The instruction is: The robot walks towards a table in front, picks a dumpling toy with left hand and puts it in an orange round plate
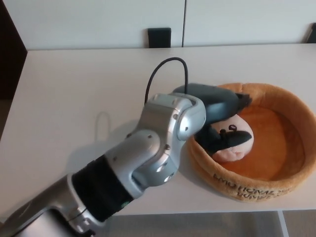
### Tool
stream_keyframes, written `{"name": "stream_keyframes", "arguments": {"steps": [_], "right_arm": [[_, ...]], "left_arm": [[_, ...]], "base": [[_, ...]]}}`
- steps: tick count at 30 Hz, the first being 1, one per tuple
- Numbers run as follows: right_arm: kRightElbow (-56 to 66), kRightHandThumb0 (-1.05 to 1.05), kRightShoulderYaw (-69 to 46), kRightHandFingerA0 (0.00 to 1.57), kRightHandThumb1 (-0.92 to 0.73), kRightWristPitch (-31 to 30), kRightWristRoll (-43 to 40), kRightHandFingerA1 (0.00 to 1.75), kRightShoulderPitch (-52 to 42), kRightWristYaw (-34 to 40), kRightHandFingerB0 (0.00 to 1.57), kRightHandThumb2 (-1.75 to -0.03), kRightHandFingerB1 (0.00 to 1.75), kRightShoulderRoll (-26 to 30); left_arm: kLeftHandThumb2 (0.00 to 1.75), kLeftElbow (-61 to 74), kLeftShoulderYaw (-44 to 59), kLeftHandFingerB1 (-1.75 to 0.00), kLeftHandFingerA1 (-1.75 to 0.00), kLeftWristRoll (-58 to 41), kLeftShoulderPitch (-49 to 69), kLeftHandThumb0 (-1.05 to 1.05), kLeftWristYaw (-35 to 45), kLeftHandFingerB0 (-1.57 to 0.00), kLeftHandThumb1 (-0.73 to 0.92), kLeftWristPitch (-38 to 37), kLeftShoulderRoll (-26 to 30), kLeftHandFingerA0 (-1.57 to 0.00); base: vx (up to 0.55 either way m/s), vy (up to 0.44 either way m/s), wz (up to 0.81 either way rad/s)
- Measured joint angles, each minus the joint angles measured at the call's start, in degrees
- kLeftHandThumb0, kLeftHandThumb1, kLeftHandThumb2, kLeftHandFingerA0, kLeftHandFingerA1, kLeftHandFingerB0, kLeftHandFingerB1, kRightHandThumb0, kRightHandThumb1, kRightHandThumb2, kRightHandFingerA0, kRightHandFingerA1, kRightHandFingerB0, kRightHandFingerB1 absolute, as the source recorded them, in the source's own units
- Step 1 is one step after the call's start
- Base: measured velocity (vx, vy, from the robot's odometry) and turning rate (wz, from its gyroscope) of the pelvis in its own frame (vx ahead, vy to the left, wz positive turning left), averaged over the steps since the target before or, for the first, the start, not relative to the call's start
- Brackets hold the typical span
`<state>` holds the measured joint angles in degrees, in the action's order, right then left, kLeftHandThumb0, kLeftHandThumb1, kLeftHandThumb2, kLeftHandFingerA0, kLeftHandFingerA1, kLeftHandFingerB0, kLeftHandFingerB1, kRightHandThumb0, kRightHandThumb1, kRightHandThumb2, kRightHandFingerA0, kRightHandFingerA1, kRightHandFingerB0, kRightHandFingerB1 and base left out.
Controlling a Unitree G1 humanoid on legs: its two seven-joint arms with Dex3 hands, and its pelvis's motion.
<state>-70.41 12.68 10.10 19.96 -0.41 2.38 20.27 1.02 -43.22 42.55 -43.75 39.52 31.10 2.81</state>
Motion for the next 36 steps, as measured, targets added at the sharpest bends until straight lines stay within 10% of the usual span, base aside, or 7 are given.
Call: {"name": "stream_keyframes", "arguments": {"steps": [4,5,11,21,35,36], "right_arm": [[-0.1,-0.1,0.0,0.65,-0.57,0.0,0.0,0.51,0.2,0.0,0.46,-0.56,0.41,0.0],[-0.1,-0.09,0.0,0.65,-0.57,0.0,0.0,0.51,0.2,0.0,0.45,-0.56,0.4,0.0],[0.8,-0.1,0.4,0.66,-0.57,0.2,0.0,0.54,-0.4,0.0,0.46,-0.56,0.42,0.0],[1.2,-0.12,0.3,0.67,-0.55,0.4,-0.1,0.53,-1.9,-0.1,0.47,-0.57,0.42,0.0],[0.7,-0.1,0.5,0.63,-0.55,0.4,0.0,0.49,-2.5,0.0,0.46,-0.56,0.4,-0.1],[0.6,-0.09,0.5,0.63,-0.56,0.4,0.0,0.51,-2.6,0.0,0.46,-0.56,0.42,-0.1]], "left_arm": [[1.1,8.4,4.9,-0.04,-0.15,0.0,0.2,-1.04,-1.5,0.0,0.75,-0.9,1.8,-0.08],[0.61,9.1,5.3,-0.23,-0.31,0.0,0.2,-0.65,-1.6,-0.03,0.61,-1.0,1.9,-0.14],[0.61,23.9,13.1,-0.39,-0.4,-1.0,4.8,-0.12,-4.7,-0.57,0.6,-3.7,2.9,-0.48],[0.83,43.3,30.6,-0.49,-0.4,-7.9,16.5,0.06,-7.3,-0.89,0.5,-9.3,3.2,-0.54],[0.8,49.8,53.1,-0.52,-0.43,-21.8,53.6,0.07,-5.6,-0.9,0.56,-18.0,1.6,-0.52],[0.69,49.4,54.0,-0.56,-0.48,-22.4,55.7,0.01,-5.5,-0.97,0.59,-18.6,1.5,-0.76]], "base": [[0.0,0.0,0.0],[0.0,0.0,0.0],[0.0,0.0,0.0],[0.0,0.0,0.0],[0.0,0.0,0.0],[0.0,0.0,0.0]]}}
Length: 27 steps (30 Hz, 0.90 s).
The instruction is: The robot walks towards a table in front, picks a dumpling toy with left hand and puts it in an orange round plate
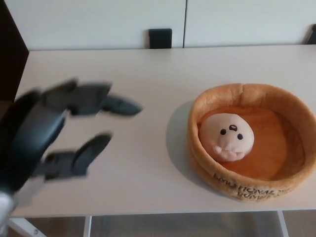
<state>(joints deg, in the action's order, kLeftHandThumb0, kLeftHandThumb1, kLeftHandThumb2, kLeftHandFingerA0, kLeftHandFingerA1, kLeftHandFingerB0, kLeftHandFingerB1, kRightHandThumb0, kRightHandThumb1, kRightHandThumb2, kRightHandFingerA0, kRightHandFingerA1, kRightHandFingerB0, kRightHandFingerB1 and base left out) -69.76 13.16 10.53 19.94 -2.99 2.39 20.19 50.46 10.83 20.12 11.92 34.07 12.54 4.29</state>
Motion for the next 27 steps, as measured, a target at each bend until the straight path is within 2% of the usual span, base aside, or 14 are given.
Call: {"name": "stream_keyframes", "arguments": {"steps": [2,10,11,12,14,15,16,17,18,19,20,21,27], "right_arm": [[-0.1,-0.09,0.0,0.64,-0.56,0.0,0.0,0.52,-0.2,0.0,0.46,-0.57,0.42,0.0],[-0.2,-0.11,0.0,0.62,-0.56,0.0,0.0,0.49,-0.9,0.0,0.46,-0.56,0.4,0.0],[-0.2,-0.08,0.0,0.61,-0.56,0.0,0.0,0.5,-0.9,0.0,0.45,-0.56,0.41,0.0],[-0.3,-0.1,0.0,0.61,-0.56,0.0,0.0,0.51,-1.1,0.0,0.44,-0.57,0.41,0.0],[-0.4,-0.1,0.0,0.61,-0.56,0.0,0.0,0.51,-1.3,0.0,0.44,-0.57,0.41,0.0],[-0.4,-0.09,0.0,0.61,-0.56,0.0,0.0,0.49,-1.3,0.0,0.45,-0.56,0.41,0.0],[-0.4,-0.09,0.0,0.61,-0.56,0.0,0.0,0.49,-1.3,0.0,0.45,-0.56,0.41,0.0],[-0.4,-0.1,0.0,0.62,-0.56,0.0,0.0,0.5,-1.4,0.0,0.46,-0.56,0.41,0.0],[-0.4,-0.1,0.0,0.62,-0.56,0.0,0.0,0.5,-1.4,0.0,0.46,-0.56,0.41,0.0],[-0.5,-0.09,0.0,0.63,-0.56,0.0,0.0,0.51,-1.4,0.0,0.45,-0.56,0.41,0.0],[-0.5,-0.09,0.0,0.63,-0.56,0.0,0.0,0.51,-1.5,0.0,0.45,-0.56,0.41,0.0],[-0.4,-0.1,0.0,0.62,-0.56,0.0,0.0,0.5,-1.6,0.0,0.45,-0.56,0.4,0.0],[-0.5,-0.1,0.0,0.63,-0.55,0.1,0.0,0.49,-2.0,0.0,0.46,-0.56,0.4,0.0]], "left_arm": [[0.69,-1.9,3.3,-0.57,-0.49,-2.0,7.6,-0.02,0.7,-0.97,0.61,-2.2,-0.3,-0.77],[0.75,-13.0,9.5,-0.57,-0.52,-4.8,24.0,-0.08,1.3,-0.99,0.61,-8.7,1.1,-0.79],[0.57,-14.0,9.9,-0.57,-0.58,-4.8,25.1,-0.07,1.2,-0.97,0.57,-9.1,1.5,-0.97],[0.56,-16.8,10.5,-0.58,-0.6,-4.7,27.6,-0.16,1.0,-0.98,0.57,-10.4,2.5,-0.97],[0.56,-21.8,10.6,-0.58,-0.6,-4.1,30.3,-0.16,0.2,-0.98,0.57,-11.8,4.9,-0.97],[0.55,-23.9,10.4,-0.58,-0.67,-3.7,31.0,-0.27,-0.1,-0.95,0.48,-12.1,5.8,-0.94],[0.55,-24.3,10.4,-0.58,-0.67,-3.7,31.1,-0.27,-0.2,-0.95,0.48,-12.2,6.1,-0.94],[0.54,-29.5,9.7,-0.59,-0.74,-2.5,32.8,-0.32,-1.3,-1.01,0.45,-12.9,8.7,-1.02],[0.54,-31.6,9.3,-0.59,-0.74,-1.9,33.5,-0.32,-1.8,-1.01,0.45,-13.2,9.7,-1.02],[0.54,-33.3,9.0,-0.58,-0.69,-1.4,34.0,-0.27,-2.2,-1.0,0.48,-13.4,10.7,-0.96],[0.54,-35.6,8.3,-0.58,-0.69,-0.8,34.5,-0.27,-2.7,-1.0,0.48,-13.7,11.9,-0.96],[0.57,-37.7,7.6,-0.56,-0.59,-0.4,34.7,-0.27,-3.1,-0.99,0.52,-14.0,12.9,-0.99],[0.55,-52.5,2.1,-0.51,-0.49,2.7,34.7,-0.32,-5.0,-0.99,0.51,-15.4,19.3,-0.97]], "base": [[0.0,0.0,0.0],[0.0,0.0,0.0],[0.0,0.0,0.0],[0.0,0.0,0.0],[0.0,0.0,0.0],[0.0,0.0,0.0],[0.0,0.0,0.0],[0.0,0.0,0.0],[0.0,0.0,0.0],[0.0,0.0,0.0],[0.0,0.0,0.0],[0.0,0.0,0.0],[0.0,0.0,0.0]]}}
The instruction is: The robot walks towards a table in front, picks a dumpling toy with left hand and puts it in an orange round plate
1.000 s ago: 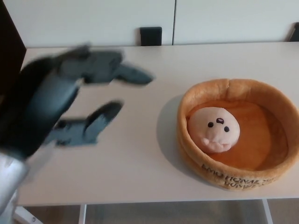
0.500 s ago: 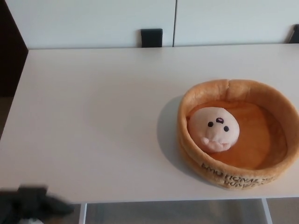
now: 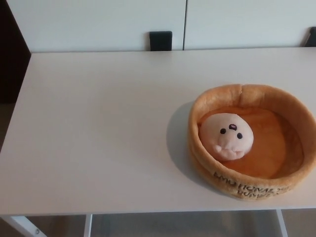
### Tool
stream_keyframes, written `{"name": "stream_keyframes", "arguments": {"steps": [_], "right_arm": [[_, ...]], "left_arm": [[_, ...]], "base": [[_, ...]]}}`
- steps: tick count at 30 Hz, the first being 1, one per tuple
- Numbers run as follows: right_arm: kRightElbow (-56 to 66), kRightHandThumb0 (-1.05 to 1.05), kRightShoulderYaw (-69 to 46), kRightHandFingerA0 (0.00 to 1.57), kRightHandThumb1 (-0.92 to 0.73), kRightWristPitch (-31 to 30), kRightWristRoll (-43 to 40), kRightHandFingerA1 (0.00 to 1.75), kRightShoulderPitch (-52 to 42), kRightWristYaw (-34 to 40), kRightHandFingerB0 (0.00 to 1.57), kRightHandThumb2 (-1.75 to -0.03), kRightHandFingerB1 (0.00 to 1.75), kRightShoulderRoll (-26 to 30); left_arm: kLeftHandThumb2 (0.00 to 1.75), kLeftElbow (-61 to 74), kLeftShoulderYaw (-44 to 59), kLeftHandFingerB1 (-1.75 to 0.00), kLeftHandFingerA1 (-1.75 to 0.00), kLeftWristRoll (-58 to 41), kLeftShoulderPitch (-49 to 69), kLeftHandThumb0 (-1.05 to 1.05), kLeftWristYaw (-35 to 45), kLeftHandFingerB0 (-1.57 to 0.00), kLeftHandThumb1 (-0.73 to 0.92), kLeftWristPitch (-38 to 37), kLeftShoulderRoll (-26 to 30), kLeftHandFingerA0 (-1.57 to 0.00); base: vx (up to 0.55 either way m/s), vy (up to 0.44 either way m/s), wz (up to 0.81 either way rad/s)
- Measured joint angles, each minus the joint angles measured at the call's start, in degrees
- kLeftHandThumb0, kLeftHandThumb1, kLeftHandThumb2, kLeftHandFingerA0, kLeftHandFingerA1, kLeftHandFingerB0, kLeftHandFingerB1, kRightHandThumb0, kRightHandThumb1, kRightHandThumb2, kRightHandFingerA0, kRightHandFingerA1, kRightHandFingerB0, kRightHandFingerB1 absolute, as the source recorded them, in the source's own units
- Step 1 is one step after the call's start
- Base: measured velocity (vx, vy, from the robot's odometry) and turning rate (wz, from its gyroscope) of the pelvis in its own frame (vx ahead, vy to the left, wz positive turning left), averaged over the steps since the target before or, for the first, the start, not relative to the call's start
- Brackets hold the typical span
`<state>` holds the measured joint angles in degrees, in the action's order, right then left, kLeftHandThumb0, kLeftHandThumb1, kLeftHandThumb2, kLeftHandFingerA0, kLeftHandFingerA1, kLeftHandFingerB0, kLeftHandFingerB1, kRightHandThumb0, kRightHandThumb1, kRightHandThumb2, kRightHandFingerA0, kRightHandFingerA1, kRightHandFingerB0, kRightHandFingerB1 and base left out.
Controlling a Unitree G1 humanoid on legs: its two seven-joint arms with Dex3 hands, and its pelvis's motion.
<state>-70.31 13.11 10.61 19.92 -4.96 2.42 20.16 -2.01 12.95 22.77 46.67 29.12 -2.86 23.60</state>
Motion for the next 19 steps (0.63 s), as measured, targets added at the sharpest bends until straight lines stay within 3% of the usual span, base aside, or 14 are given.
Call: {"name": "stream_keyframes", "arguments": {"steps": [5,6,8,10,11,14,15,16,17,19], "right_arm": [[-0.1,-0.1,0.0,0.63,-0.57,0.0,0.0,0.5,-0.2,0.0,0.45,-0.56,0.4,0.0],[-0.1,-0.1,0.0,0.63,-0.56,0.0,0.0,0.5,-0.3,0.0,0.47,-0.56,0.41,0.0],[-0.1,-0.1,0.0,0.63,-0.56,0.1,0.0,0.5,-0.4,0.0,0.47,-0.56,0.41,0.0],[-0.2,-0.12,0.0,0.64,-0.56,0.1,0.0,0.5,-0.5,0.0,0.47,-0.56,0.41,0.0],[-0.2,-0.13,0.0,0.64,-0.56,0.1,0.0,0.5,-0.7,0.0,0.48,-0.56,0.41,-0.1],[-0.4,-0.12,0.0,0.65,-0.56,0.1,0.0,0.5,-0.8,0.1,0.48,-0.56,0.41,-0.1],[-0.5,-0.12,0.0,0.64,-0.56,0.1,0.0,0.5,-0.9,0.1,0.47,-0.56,0.41,-0.1],[-0.6,-0.12,0.0,0.64,-0.56,0.2,0.0,0.5,-0.9,0.1,0.47,-0.56,0.41,-0.1],[-0.7,-0.11,0.0,0.65,-0.56,0.2,0.0,0.5,-0.9,0.1,0.47,-0.56,0.41,-0.1],[-0.8,-0.11,0.0,0.65,-0.56,0.2,0.0,0.5,-1.0,0.1,0.47,-0.56,0.41,-0.2]], "left_arm": [[0.59,-14.1,-6.5,-0.52,-0.51,2.5,-3.5,-0.29,-1.1,-0.95,0.6,-0.9,3.9,-0.89],[0.84,-15.4,-7.2,-0.7,-0.74,2.8,-4.0,-0.36,-1.2,-0.87,0.44,-1.0,4.0,-0.87],[0.84,-22.2,-10.4,-0.7,-0.74,3.9,-7.0,-0.36,-1.8,-0.87,0.44,-1.3,4.5,-0.87],[0.83,-24.7,-11.5,-0.7,-0.77,4.2,-8.2,-0.36,-2.1,-0.86,0.42,-1.5,4.6,-0.84],[0.53,-28.9,-13.3,-0.53,-0.72,4.7,-10.6,-0.26,-2.4,-0.97,0.47,-1.7,4.7,-0.94],[0.54,-36.2,-16.2,-0.58,-0.61,5.6,-15.4,-0.25,-3.4,-0.99,0.44,-1.7,4.8,-0.84],[0.54,-37.9,-16.9,-0.57,-0.55,5.8,-16.7,-0.31,-3.7,-0.93,0.47,-1.7,4.8,-0.72],[0.54,-41.3,-18.1,-0.57,-0.55,6.2,-19.4,-0.31,-4.5,-0.93,0.47,-1.7,4.8,-0.72],[0.54,-43.2,-18.7,-0.48,-0.64,6.4,-20.9,-0.29,-5.1,-0.6,0.49,-1.6,4.7,-0.67],[0.54,-47.6,-19.8,-0.48,-0.64,6.7,-24.7,-0.29,-7.5,-0.6,0.49,-1.3,4.5,-0.67]], "base": [[0.0,0.0,0.0],[0.0,0.0,0.0],[0.0,0.0,0.0],[0.0,0.0,0.0],[0.0,0.0,0.0],[0.0,0.0,0.0],[0.0,0.0,0.0],[0.0,0.0,0.0],[0.0,0.0,0.0],[0.0,0.0,0.0]]}}
